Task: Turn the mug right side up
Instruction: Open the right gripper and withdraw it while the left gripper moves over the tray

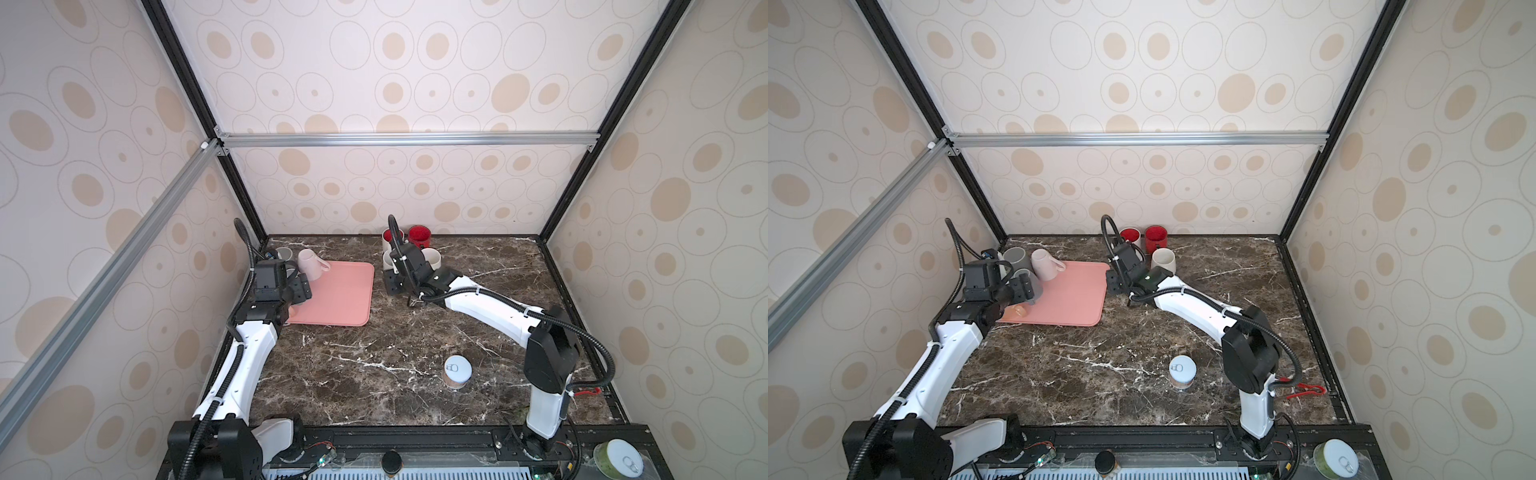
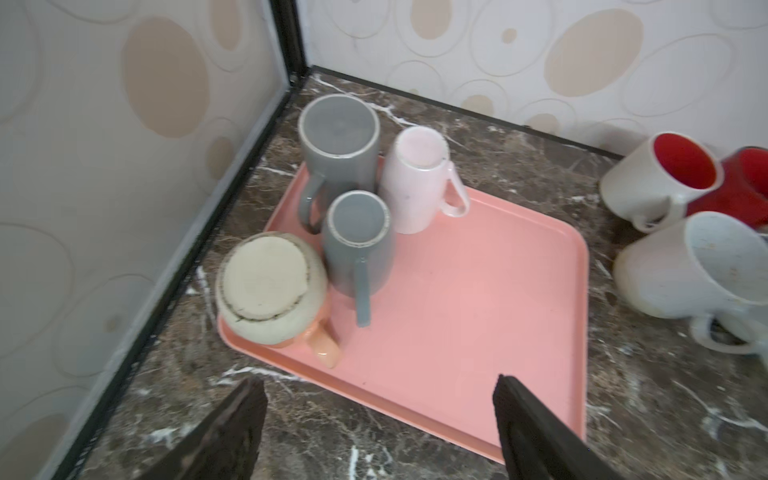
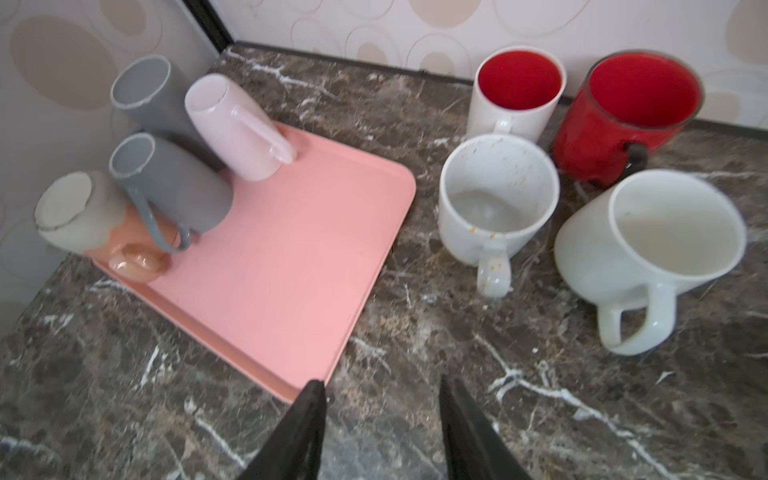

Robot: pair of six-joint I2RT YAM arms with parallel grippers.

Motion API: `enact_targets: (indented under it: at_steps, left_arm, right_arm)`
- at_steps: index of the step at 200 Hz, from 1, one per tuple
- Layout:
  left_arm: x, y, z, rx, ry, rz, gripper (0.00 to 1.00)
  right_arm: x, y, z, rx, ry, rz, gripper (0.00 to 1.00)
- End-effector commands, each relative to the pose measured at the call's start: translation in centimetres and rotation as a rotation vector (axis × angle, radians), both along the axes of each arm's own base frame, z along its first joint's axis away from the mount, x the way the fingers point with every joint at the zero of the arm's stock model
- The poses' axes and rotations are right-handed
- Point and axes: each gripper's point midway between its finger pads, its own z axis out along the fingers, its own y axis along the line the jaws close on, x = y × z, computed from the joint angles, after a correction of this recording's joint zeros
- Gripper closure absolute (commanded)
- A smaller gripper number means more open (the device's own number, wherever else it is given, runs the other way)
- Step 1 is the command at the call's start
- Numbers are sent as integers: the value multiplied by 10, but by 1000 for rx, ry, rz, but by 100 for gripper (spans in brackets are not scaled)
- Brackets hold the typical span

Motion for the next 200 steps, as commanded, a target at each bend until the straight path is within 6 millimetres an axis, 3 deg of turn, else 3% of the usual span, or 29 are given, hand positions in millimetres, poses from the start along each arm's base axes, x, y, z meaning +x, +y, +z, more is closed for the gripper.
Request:
enact_targets:
  at_steps: [1,31,67,90,153,200]
  left_arm:
    - [-13,29,-12,57,45,161,22]
    - [-12,37,-64,8,167,194,30]
    - [-1,17,-112,-146,284,150,49]
    - [4,19,-123,-163,304,189,53]
    - [19,39,-131,-98,306,276,47]
    - [39,45,-140,-92,287,305,47]
  right_arm:
    - [-18,-2,-14,57,43,3,52]
    - [-43,-3,-33,72,101,35,52]
    - [-60,-2,-38,80,107,81,52]
    - [-67,-5,-43,79,115,102,52]
    - [-75,-22,-38,57,107,74,52]
    - [-72,-17,-36,48,90,96,52]
